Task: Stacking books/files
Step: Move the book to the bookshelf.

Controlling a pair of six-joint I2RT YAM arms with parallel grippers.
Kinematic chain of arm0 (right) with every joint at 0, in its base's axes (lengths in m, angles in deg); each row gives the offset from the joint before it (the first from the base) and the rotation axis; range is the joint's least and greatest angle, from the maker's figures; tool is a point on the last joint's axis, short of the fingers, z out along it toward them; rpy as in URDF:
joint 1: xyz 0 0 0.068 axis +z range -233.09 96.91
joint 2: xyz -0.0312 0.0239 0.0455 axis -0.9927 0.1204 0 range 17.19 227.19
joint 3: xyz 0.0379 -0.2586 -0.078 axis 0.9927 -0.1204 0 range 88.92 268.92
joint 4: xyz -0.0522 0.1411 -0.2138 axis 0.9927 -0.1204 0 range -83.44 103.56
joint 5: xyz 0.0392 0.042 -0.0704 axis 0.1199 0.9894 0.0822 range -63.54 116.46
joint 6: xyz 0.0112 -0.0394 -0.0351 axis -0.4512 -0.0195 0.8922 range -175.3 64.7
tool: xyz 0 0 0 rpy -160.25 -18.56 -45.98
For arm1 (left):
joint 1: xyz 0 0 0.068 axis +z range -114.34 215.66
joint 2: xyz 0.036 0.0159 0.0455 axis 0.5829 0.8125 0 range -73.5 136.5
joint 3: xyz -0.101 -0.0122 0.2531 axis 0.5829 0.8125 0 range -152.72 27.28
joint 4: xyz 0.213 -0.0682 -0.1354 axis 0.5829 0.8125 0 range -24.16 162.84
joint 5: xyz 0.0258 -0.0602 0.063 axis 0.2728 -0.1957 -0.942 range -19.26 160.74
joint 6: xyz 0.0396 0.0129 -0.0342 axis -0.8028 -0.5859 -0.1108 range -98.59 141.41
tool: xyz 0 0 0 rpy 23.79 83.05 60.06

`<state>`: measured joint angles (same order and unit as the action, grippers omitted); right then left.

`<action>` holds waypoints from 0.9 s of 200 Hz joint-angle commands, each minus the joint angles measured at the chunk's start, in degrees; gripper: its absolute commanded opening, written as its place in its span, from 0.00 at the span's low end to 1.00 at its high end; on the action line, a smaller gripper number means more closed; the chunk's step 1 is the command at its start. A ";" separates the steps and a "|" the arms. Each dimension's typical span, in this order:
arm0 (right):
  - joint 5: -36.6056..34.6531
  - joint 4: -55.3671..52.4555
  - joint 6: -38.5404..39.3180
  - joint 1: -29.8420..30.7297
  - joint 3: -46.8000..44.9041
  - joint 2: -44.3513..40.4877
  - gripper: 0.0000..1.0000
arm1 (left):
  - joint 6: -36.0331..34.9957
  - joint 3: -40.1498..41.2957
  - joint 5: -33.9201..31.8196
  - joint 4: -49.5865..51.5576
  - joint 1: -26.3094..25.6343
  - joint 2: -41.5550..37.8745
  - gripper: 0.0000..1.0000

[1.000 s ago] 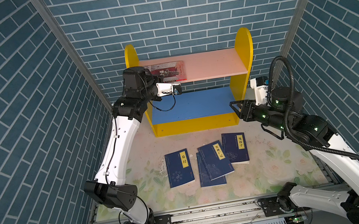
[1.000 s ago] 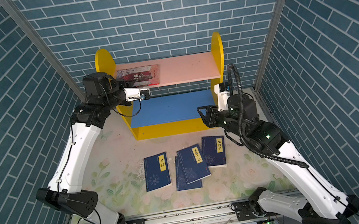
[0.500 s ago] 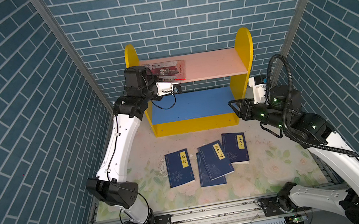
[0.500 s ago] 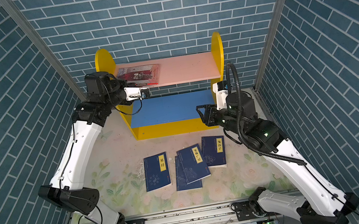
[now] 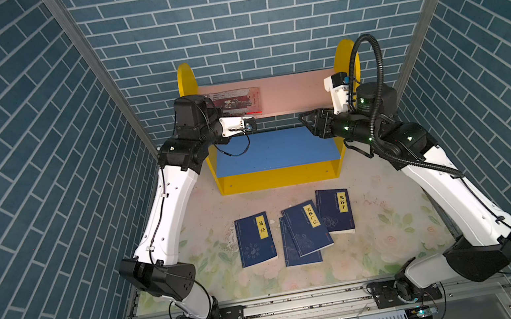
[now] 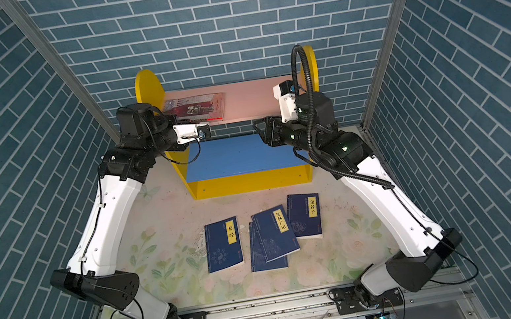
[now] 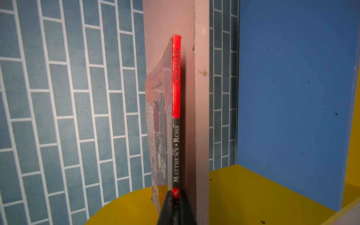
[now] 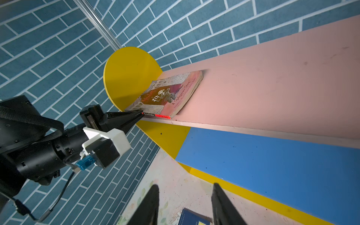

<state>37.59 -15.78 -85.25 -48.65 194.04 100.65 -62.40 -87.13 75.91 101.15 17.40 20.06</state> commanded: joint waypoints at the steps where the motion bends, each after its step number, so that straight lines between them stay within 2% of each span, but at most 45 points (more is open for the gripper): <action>1: 3.71 1.53 0.71 -0.80 1.81 1.60 0.45 | 3.64 0.50 -1.42 -0.22 -0.10 -1.11 0.00; 73: 6.42 2.62 -0.75 -1.63 3.86 4.78 0.45 | 4.09 4.49 -2.66 -2.91 0.68 -2.45 0.00; 147: 6.79 3.17 -0.98 -1.94 2.89 4.63 0.45 | 4.09 3.05 -3.98 -1.64 1.30 -1.83 0.00; 180: 6.88 3.21 -0.99 -2.02 2.85 4.50 0.45 | 4.12 4.25 -2.29 -1.57 1.47 -3.21 0.00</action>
<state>43.36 -14.21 -85.49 -50.42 196.27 105.35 -59.18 -83.64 73.44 98.37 18.10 18.88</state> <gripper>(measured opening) 0.450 0.078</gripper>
